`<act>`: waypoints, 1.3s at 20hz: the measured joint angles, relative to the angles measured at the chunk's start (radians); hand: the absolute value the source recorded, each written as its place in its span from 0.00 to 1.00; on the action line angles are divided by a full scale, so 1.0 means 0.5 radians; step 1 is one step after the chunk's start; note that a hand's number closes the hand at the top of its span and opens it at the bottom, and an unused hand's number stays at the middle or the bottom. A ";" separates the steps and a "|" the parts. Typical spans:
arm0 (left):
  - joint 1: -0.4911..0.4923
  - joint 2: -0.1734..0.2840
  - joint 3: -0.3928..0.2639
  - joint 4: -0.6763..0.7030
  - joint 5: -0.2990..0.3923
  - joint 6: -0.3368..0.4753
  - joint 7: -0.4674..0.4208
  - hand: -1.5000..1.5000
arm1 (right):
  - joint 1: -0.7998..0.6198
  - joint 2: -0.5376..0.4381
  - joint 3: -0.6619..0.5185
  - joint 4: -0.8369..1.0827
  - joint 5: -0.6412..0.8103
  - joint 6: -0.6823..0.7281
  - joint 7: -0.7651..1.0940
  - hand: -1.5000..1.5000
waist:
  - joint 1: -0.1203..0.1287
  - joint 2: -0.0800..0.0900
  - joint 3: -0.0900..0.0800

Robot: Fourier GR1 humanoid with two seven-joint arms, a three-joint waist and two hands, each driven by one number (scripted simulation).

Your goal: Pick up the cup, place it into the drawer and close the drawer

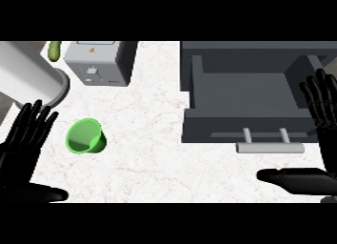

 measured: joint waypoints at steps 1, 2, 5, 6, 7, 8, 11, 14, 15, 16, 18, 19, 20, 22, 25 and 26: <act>-0.019 0.004 0.017 0.064 -0.033 0.000 -0.038 0.00 | -0.015 0.005 0.005 0.010 0.012 -0.004 0.004 0.00 | 0.000 0.000 0.000; -0.048 0.016 0.040 0.144 -0.061 0.000 -0.074 0.00 | -0.021 0.011 0.007 0.005 0.010 -0.005 0.009 0.00 | -0.002 0.000 0.000; -0.100 0.018 0.071 0.360 -0.171 0.013 -0.203 0.00 | -0.012 0.032 0.024 -0.021 0.025 -0.013 0.031 0.00 | -0.005 0.000 0.000; -0.116 0.019 0.076 0.433 -0.210 0.017 -0.250 0.00 | 0.003 0.021 0.002 -0.007 0.012 0.006 0.003 0.00 | -0.006 0.000 0.000; -0.147 0.035 0.092 0.543 -0.243 0.006 -0.313 0.00 | 0.003 0.020 -0.006 0.019 0.009 0.014 -0.022 0.00 | -0.007 0.001 0.000; -0.185 0.036 0.096 0.626 -0.278 0.019 -0.346 0.00 | 0.000 0.013 -0.017 0.011 -0.001 0.023 -0.009 0.00 | -0.008 0.001 0.000; -0.238 0.055 0.116 0.916 -0.385 0.018 -0.533 0.00 | 0.021 0.045 0.025 0.010 0.057 0.003 -0.034 0.00 | -0.012 0.002 0.000; -0.295 0.077 0.137 1.153 -0.458 0.027 -0.676 0.00 | 0.045 0.024 -0.017 -0.030 0.011 0.041 -0.020 0.00 | -0.012 0.001 -0.001; -0.312 0.089 0.144 1.232 -0.479 0.023 -0.723 0.00 | 0.040 0.017 -0.034 -0.012 0.000 0.054 -0.031 0.00 | -0.011 0.000 0.000; -0.332 0.106 0.156 1.320 -0.494 0.014 -0.775 0.00 | 0.049 0.023 -0.034 -0.001 0.007 0.057 -0.055 0.00 | -0.010 0.001 0.000; -0.384 0.151 0.187 1.519 -0.512 -0.034 -0.904 0.00 | 0.038 0.051 -0.011 0.021 0.043 0.036 -0.063 0.00 | -0.010 0.001 0.000; -0.410 0.162 0.198 1.605 -0.519 -0.044 -0.956 0.00 | 0.026 0.056 -0.009 0.017 0.048 0.031 -0.050 0.00 | -0.009 0.001 0.000; -0.464 0.179 0.212 1.719 -0.529 -0.055 -1.012 0.00 | 0.046 0.048 -0.021 -0.001 0.029 0.050 -0.048 0.00 | -0.012 0.001 -0.001; -0.546 0.184 0.220 1.915 -0.562 -0.051 -1.132 0.00 | 0.035 0.035 -0.047 0.034 0.008 0.078 -0.068 0.00 | -0.013 0.002 -0.001; -0.687 0.207 0.239 2.232 -0.616 -0.034 -1.325 0.00 | -0.013 0.028 -0.051 0.073 0.014 0.086 -0.059 0.00 | -0.019 0.004 -0.002; -0.716 0.221 0.243 2.327 -0.633 -0.030 -1.387 0.00 | -0.036 0.025 -0.055 0.072 0.013 0.084 -0.037 0.00 | -0.019 0.005 -0.002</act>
